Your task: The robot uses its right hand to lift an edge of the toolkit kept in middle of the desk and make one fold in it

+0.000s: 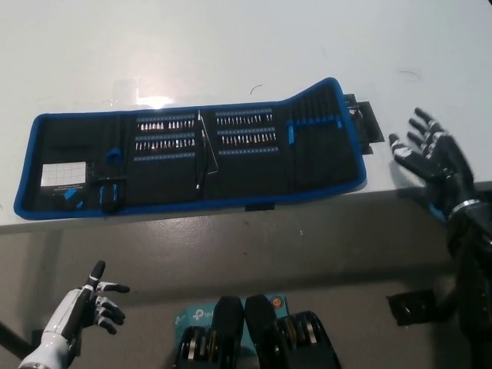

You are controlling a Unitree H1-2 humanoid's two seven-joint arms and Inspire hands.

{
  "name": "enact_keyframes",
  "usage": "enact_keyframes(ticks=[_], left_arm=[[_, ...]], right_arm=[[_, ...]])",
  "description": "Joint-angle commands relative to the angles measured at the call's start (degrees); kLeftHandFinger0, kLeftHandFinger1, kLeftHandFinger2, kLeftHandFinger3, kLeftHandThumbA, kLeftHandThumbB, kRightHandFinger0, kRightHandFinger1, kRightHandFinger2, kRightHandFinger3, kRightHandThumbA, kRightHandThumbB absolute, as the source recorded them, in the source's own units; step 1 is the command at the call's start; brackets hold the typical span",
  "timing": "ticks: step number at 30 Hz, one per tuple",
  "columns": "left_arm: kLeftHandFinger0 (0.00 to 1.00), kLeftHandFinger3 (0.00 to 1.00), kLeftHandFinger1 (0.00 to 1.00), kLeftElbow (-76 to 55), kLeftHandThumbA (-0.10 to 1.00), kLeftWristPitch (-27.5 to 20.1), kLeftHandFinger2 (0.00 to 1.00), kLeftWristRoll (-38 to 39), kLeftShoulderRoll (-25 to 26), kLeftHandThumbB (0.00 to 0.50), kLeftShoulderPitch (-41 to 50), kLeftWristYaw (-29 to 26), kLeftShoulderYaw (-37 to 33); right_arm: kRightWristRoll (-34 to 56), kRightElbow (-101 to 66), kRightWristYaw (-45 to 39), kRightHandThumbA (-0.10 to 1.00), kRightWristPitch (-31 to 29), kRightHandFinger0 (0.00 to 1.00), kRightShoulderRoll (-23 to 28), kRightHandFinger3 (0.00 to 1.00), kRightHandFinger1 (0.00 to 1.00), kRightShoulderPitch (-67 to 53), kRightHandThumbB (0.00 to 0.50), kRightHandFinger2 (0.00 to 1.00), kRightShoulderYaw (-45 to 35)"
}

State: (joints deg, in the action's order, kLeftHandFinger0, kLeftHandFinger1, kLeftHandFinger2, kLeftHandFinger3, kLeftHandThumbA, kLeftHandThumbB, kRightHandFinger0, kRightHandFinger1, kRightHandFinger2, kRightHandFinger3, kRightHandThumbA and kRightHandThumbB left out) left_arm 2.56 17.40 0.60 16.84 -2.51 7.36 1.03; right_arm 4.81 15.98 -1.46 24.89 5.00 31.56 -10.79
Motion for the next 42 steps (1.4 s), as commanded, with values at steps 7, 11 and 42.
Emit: enact_keyframes(ticks=[7,11,42], left_arm=[[0.37,0.54,0.37,-2.6,1.00,0.2,0.32,0.1,1.4,0.467,-0.4,1.0,0.6],[0.37,0.54,0.37,-2.6,1.00,0.3,0.31,0.2,1.7,0.472,-0.5,1.5,0.4],[0.38,0.55,0.38,-2.7,1.00,1.1,0.32,0.0,2.0,0.483,-1.1,2.9,0.4]], right_arm=[[-2.1,5.9,6.1,0.43,-4.2,0.69,-6.4,1.00,0.97,5.3,0.238,0.96,2.7],[-1.7,6.8,6.1,0.40,-4.2,0.74,-8.4,1.00,0.98,6.3,0.241,0.95,4.1],[-8.8,11.9,12.2,-0.10,-23.8,0.00,-10.8,0.19,0.11,1.9,0.032,0.35,10.1]])
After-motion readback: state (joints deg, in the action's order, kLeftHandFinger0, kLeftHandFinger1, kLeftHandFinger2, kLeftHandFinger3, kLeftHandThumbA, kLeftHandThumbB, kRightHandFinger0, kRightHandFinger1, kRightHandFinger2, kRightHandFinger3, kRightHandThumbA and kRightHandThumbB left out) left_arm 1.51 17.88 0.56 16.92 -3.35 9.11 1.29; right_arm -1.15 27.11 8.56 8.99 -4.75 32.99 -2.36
